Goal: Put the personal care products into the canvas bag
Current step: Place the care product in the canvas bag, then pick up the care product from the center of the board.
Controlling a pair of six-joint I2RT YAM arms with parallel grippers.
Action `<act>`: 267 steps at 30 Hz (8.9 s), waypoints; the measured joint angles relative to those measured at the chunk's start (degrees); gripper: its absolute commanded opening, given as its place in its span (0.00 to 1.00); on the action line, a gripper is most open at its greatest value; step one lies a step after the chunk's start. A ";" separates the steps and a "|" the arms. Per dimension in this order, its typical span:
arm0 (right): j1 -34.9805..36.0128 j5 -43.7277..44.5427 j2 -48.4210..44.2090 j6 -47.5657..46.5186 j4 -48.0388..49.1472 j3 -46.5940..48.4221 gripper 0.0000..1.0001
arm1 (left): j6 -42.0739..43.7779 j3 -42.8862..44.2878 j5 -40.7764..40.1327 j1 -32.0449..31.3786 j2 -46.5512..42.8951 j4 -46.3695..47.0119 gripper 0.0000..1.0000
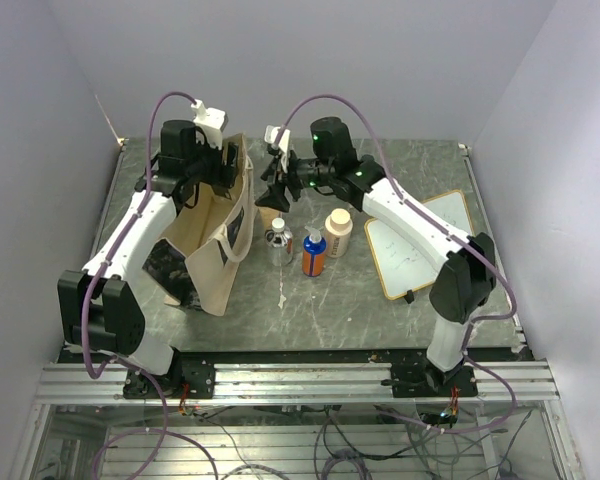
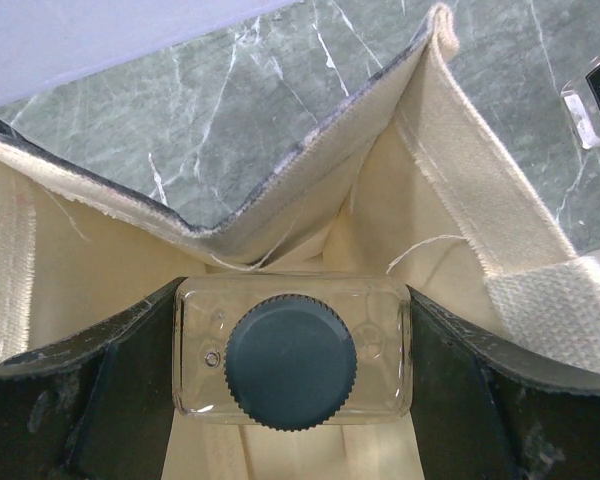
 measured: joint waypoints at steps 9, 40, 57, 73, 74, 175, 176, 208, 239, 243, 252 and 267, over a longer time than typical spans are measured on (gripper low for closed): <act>-0.57 -0.66 8.72 0.90 2.49 4.35 0.65 | 0.24 -2.27 0.13 0.04 0.00 1.53 0.07; -1.18 -5.73 14.93 9.66 6.93 7.50 0.00 | 0.85 -11.74 2.84 3.13 2.32 16.28 0.07; -1.29 -6.16 13.68 9.33 5.95 6.75 0.00 | 1.60 -16.85 7.28 3.78 4.31 23.34 0.07; -2.54 -5.62 12.04 7.04 4.35 5.18 0.02 | 1.99 -18.34 9.66 3.78 6.64 28.22 0.07; -2.67 -5.60 12.04 6.97 4.26 5.18 0.01 | 2.01 -18.40 9.70 3.78 6.64 28.26 0.07; -5.35 -5.92 -1.53 -3.23 -9.99 0.20 0.60 | 1.53 -8.72 5.14 0.74 4.59 12.98 0.99; -5.35 -5.70 -2.12 -3.34 -10.08 -0.04 0.60 | 1.53 -8.39 5.07 0.74 4.59 12.50 1.00; -13.84 -1.53 -14.71 -3.23 -11.78 -9.03 0.62 | 4.13 10.75 6.08 -0.22 -7.93 -5.88 0.92; -33.29 -0.83 -34.49 -4.24 -14.56 -24.76 0.66 | 20.41 22.62 4.22 -25.90 10.45 -32.06 0.84; -33.29 -1.46 -34.38 -4.11 -14.53 -24.81 0.67 | 20.39 23.69 0.94 -26.60 13.42 -35.06 0.84; -33.48 -2.05 -34.14 -4.02 -14.49 -25.42 0.67 | 20.37 25.55 -3.02 -26.71 17.33 -40.63 0.80; -34.29 -3.52 -34.12 -2.97 -14.29 -25.75 0.68 | 19.30 25.07 -5.38 -26.71 19.12 -42.18 0.75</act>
